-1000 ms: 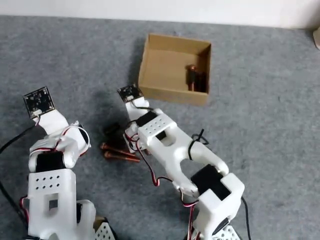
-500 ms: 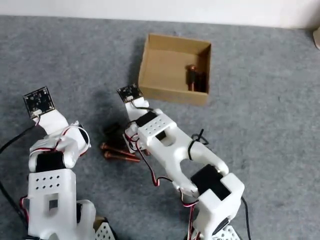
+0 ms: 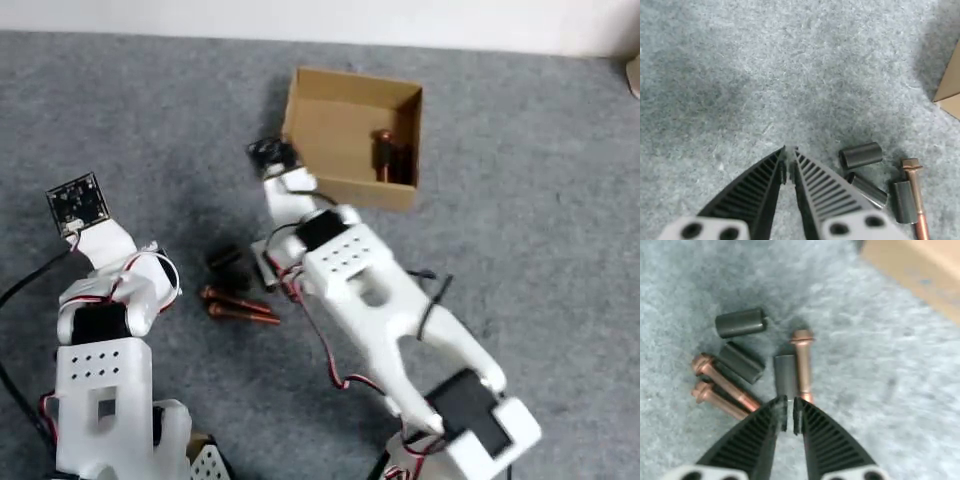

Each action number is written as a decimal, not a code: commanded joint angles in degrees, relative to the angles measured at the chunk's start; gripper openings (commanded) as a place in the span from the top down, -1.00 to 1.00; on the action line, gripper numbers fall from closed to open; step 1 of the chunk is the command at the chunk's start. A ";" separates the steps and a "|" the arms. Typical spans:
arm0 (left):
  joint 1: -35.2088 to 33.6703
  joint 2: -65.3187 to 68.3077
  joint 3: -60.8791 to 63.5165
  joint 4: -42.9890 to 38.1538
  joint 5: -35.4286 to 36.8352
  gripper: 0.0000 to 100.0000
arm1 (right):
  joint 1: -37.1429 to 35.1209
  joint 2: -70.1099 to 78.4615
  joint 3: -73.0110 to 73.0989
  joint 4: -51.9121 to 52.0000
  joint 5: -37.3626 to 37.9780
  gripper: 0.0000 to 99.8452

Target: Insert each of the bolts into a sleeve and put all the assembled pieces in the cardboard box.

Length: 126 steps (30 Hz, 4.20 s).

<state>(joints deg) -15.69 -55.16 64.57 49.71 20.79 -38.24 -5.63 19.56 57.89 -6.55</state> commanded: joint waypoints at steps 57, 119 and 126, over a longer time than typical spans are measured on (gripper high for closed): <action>1.27 0.13 -1.10 -1.14 -0.09 0.92 | -11.21 15.96 -7.78 -5.23 5.01 0.70; 1.45 0.22 0.31 -3.52 -0.09 0.92 | -6.29 16.13 -8.04 0.04 5.19 0.99; 11.91 0.40 3.21 -9.93 0.35 0.92 | -0.31 -5.32 -7.34 8.66 8.53 0.99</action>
<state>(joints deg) -8.40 -55.16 67.38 43.38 20.79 -43.69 2.29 12.44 62.02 -1.54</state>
